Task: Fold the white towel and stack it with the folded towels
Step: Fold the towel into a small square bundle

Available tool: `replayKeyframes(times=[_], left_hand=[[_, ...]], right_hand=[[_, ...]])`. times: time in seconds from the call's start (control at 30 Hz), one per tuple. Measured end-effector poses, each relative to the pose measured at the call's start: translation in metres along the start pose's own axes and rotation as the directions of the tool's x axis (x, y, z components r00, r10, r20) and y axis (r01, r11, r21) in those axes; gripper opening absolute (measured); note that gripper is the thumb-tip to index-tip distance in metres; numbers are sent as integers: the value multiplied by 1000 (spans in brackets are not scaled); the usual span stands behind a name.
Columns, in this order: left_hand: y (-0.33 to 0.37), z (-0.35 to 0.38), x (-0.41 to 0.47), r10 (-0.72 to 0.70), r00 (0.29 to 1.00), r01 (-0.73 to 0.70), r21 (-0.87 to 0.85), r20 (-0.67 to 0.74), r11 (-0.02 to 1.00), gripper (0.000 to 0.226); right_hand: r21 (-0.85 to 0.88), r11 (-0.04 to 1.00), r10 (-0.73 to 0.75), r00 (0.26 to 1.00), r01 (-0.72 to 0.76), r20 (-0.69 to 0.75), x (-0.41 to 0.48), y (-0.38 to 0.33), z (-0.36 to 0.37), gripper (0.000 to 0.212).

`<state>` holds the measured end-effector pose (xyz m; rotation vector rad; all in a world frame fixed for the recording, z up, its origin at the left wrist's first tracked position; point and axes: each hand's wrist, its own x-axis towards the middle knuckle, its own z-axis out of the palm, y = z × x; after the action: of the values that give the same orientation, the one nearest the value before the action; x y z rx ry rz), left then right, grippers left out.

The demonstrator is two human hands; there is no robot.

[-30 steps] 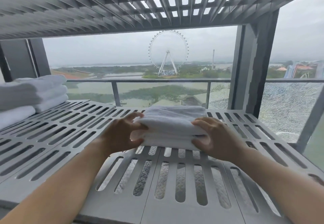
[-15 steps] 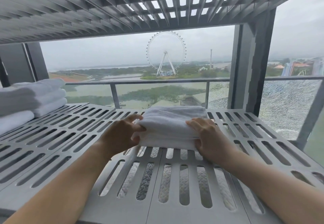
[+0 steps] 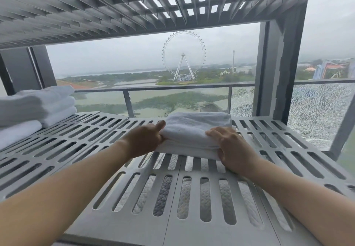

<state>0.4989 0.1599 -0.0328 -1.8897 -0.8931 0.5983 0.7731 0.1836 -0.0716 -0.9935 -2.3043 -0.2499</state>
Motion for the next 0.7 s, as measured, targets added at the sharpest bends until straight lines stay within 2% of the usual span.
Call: replayKeyframes(times=[0.07, 0.1, 0.13, 0.17, 0.23, 0.27, 0.37, 0.53, 0.6, 0.7], left_hand=[[-3, -7, -7, -2, 999, 8, 174, -35, 985, 33], [-1, -5, -11, -21, 995, 40, 188, -102, 981, 33], [0, -3, -12, -57, 984, 79, 125, -169, 989, 30], [0, -1, -14, -106, 966, 107, -8, -235, 994, 26], [-4, -6, -20, -246, 918, 137, -335, -311, 932, 21], [-5, -9, -25, -286, 894, 118, -434, -344, 893, 19], [1, -9, -37, -281, 883, 56, -510, -376, 858, 16], [13, -6, -46, -340, 892, 104, -595, -299, 797, 18], [19, -9, -44, -405, 858, 139, -618, -315, 774, 21], [30, -14, -39, -542, 762, 198, -669, -354, 716, 24]], right_hand=[[9, 1000, -12, 1000, 12, 13, 1, 3, -2, 56], [11, 1000, -16, 1000, 16, 21, 1, 5, -3, 55], [9, 1000, -20, 999, 20, 31, 1, 8, -5, 54], [5, 1000, -22, 999, 22, 40, 1, 10, -7, 52], [4, 1000, -19, 998, 19, 61, 2, 15, -12, 49], [11, 1000, -15, 997, 14, 70, 1, 16, -15, 47], [20, 1000, -8, 998, 7, 64, -1, 20, -21, 42], [8, 998, -68, 995, 68, 66, 0, 20, -19, 39], [49, 997, -56, 995, 52, 79, -1, 21, -19, 42], [164, 986, -36, 997, 24, 65, -4, 23, -23, 43]])
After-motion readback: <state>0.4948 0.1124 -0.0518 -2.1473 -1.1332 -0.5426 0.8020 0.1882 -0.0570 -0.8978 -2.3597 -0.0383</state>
